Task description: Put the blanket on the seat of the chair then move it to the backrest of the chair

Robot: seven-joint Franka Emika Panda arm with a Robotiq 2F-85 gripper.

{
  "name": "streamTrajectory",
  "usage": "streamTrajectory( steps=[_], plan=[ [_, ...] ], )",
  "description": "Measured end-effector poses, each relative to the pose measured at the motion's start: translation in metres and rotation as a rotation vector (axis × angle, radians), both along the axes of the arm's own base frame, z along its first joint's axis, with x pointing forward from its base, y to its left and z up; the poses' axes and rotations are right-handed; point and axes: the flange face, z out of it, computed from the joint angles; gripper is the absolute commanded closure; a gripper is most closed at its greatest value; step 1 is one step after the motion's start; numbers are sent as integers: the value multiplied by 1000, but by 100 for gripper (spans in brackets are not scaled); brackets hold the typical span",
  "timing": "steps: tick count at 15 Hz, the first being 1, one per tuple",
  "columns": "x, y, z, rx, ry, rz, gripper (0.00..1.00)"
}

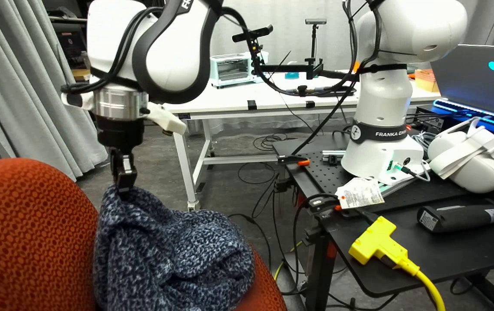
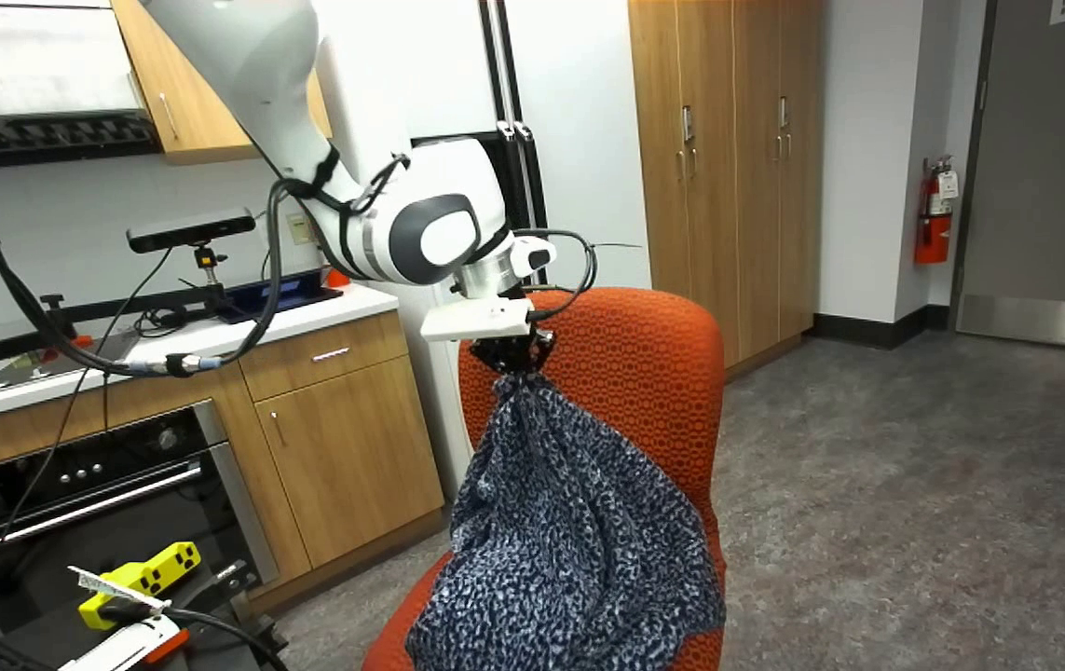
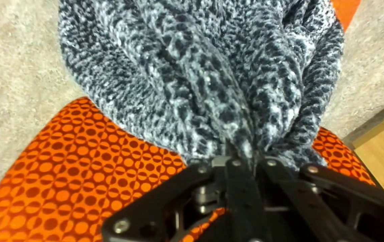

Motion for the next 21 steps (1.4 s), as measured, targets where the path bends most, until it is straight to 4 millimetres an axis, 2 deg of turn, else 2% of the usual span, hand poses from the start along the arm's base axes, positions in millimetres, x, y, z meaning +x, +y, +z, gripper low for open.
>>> streamTrajectory(
  steps=[4, 8, 9, 10, 13, 19, 21],
  plan=[
    [-55, -25, 34, -14, 5, -89, 99],
    [-113, -42, 49, 3, 58, -181, 99],
    [-124, -46, 52, 5, 77, -194, 89],
    [-134, -49, 54, 7, 99, -204, 68],
    [-154, -57, 63, 13, 147, -223, 45],
    [-171, -64, 83, 30, 140, -216, 2],
    [-172, -65, 88, 31, 125, -190, 0]
  ],
)
